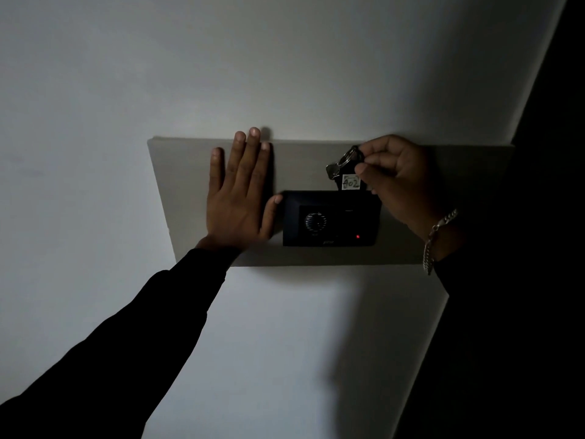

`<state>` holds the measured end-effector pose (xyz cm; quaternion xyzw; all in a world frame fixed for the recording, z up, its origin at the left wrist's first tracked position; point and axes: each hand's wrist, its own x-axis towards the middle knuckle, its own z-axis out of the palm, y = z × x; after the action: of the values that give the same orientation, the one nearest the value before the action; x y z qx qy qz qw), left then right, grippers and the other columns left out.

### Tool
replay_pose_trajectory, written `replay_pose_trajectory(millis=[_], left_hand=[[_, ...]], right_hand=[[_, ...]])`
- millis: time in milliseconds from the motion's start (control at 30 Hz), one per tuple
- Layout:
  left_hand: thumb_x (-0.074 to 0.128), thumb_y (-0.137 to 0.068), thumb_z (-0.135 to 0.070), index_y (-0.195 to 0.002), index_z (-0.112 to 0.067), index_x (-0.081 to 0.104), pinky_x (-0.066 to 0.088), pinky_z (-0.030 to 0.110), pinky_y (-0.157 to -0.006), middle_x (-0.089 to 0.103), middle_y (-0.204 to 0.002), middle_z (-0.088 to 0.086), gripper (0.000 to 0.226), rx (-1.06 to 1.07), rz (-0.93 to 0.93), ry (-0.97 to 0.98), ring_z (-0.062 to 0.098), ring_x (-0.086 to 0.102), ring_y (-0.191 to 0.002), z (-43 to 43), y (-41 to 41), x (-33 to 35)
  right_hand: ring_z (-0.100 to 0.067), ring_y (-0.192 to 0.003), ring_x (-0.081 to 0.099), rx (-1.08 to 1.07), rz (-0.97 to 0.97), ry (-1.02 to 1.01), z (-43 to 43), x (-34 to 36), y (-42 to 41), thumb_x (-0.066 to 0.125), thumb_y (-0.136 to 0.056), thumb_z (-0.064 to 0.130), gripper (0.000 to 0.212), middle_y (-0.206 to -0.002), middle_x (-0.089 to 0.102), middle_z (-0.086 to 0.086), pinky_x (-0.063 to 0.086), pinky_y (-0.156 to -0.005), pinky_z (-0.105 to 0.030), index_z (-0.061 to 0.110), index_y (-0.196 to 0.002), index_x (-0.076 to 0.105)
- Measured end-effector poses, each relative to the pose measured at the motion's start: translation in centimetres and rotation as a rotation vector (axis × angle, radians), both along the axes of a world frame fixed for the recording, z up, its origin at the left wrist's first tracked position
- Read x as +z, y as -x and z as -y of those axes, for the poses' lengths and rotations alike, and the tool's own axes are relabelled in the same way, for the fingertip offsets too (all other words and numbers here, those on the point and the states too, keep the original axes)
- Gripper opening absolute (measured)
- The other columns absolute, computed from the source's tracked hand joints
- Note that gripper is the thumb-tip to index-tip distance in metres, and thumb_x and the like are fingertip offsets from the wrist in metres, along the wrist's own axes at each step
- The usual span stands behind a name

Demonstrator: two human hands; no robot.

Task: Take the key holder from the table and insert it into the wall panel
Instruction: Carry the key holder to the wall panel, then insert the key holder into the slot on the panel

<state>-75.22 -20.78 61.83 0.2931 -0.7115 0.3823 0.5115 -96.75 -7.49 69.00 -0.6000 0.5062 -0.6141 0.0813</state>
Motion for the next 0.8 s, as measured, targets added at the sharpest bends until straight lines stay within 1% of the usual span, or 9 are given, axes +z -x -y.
replay_pose_trajectory(millis=[133, 233, 300, 433, 533, 600, 667, 733, 800], left_hand=[[0.029, -0.1, -0.044, -0.155, -0.003, 0.029, 0.004, 0.05, -0.128, 0.027, -0.163, 0.021, 0.068, 0.007, -0.004, 0.004, 0.032, 0.016, -0.156, -0.1, 0.0, 0.1], [0.028, -0.1, -0.045, -0.155, -0.003, 0.028, 0.002, 0.049, -0.129, 0.026, -0.164, 0.02, 0.068, 0.014, -0.002, 0.01, 0.03, 0.013, -0.157, 0.0, 0.0, 0.0], [0.028, -0.101, -0.045, -0.155, -0.004, 0.028, 0.002, 0.048, -0.129, 0.025, -0.164, 0.018, 0.068, 0.017, 0.001, 0.017, 0.03, 0.012, -0.157, 0.1, 0.0, 0.0], [0.028, -0.101, -0.045, -0.155, -0.004, 0.028, 0.004, 0.049, -0.129, 0.023, -0.165, 0.016, 0.068, 0.015, -0.003, 0.024, 0.03, 0.013, -0.157, 0.1, 0.0, 0.0], [0.029, -0.101, -0.045, -0.155, -0.004, 0.029, 0.005, 0.05, -0.129, 0.024, -0.165, 0.017, 0.068, 0.019, -0.004, 0.024, 0.03, 0.013, -0.157, 0.1, 0.0, 0.1], [0.029, -0.1, -0.045, -0.155, -0.004, 0.029, 0.006, 0.05, -0.128, 0.024, -0.164, 0.017, 0.068, 0.019, -0.007, 0.024, 0.03, 0.014, -0.157, 0.1, 0.0, 0.1], [0.029, -0.1, -0.045, -0.155, -0.003, 0.03, 0.006, 0.05, -0.128, 0.024, -0.164, 0.018, 0.068, 0.014, -0.008, 0.022, 0.03, 0.014, -0.157, 0.0, 0.0, 0.1], [0.029, -0.1, -0.045, -0.155, -0.003, 0.03, 0.006, 0.051, -0.128, 0.026, -0.164, 0.018, 0.068, 0.009, -0.006, 0.018, 0.029, 0.014, -0.157, -0.1, 0.0, 0.1], [0.03, -0.1, -0.045, -0.155, -0.003, 0.029, 0.005, 0.05, -0.128, 0.025, -0.164, 0.018, 0.068, 0.012, -0.005, 0.021, 0.029, 0.013, -0.157, -0.1, 0.0, 0.1]], right_hand=[[-0.006, -0.076, 0.064, -0.014, -0.002, 0.001, -0.2, -1.0, 0.1, 0.063, -0.085, -0.002, 0.017, -0.094, 0.07, -0.011, 0.051, -0.07, -0.014, 0.004, -0.101, 0.063], [0.001, -0.075, 0.066, -0.027, -0.052, 0.062, -0.4, -1.4, 0.0, 0.063, -0.082, -0.007, 0.025, -0.093, 0.069, -0.01, 0.052, -0.075, -0.01, -0.001, -0.107, 0.062], [0.004, -0.075, 0.065, -0.061, -0.148, 0.088, -0.6, -1.6, 0.0, 0.064, -0.081, -0.007, 0.03, -0.092, 0.07, -0.009, 0.05, -0.073, -0.006, 0.001, -0.11, 0.063], [-0.011, -0.072, 0.057, -0.141, -0.345, 0.117, -1.0, -1.1, 0.5, 0.068, -0.077, -0.004, 0.04, -0.097, 0.068, -0.014, 0.045, -0.066, -0.006, 0.008, -0.114, 0.065], [-0.009, -0.071, 0.052, -0.201, -0.592, 0.157, -1.2, 0.4, 0.8, 0.071, -0.073, 0.008, 0.042, -0.099, 0.061, -0.002, 0.042, -0.069, -0.007, 0.014, -0.115, 0.068], [-0.007, -0.075, 0.054, -0.202, -0.717, 0.151, -1.3, 1.4, 0.7, 0.073, -0.074, 0.014, 0.034, -0.1, 0.062, 0.0, 0.049, -0.074, -0.013, 0.014, -0.108, 0.072], [-0.013, -0.081, 0.061, -0.193, -0.797, 0.149, -1.3, 2.1, 0.5, 0.075, -0.076, 0.018, 0.025, -0.099, 0.066, -0.004, 0.055, -0.078, -0.027, 0.011, -0.1, 0.075], [-0.02, -0.081, 0.064, -0.192, -0.844, 0.16, -1.2, 2.4, 0.3, 0.075, -0.078, 0.018, 0.017, -0.094, 0.069, -0.008, 0.056, -0.077, -0.038, 0.008, -0.091, 0.076], [-0.022, -0.079, 0.065, -0.199, -0.862, 0.181, -1.1, 2.5, 0.2, 0.072, -0.081, 0.018, 0.013, -0.089, 0.07, -0.009, 0.055, -0.075, -0.041, 0.007, -0.087, 0.077]])
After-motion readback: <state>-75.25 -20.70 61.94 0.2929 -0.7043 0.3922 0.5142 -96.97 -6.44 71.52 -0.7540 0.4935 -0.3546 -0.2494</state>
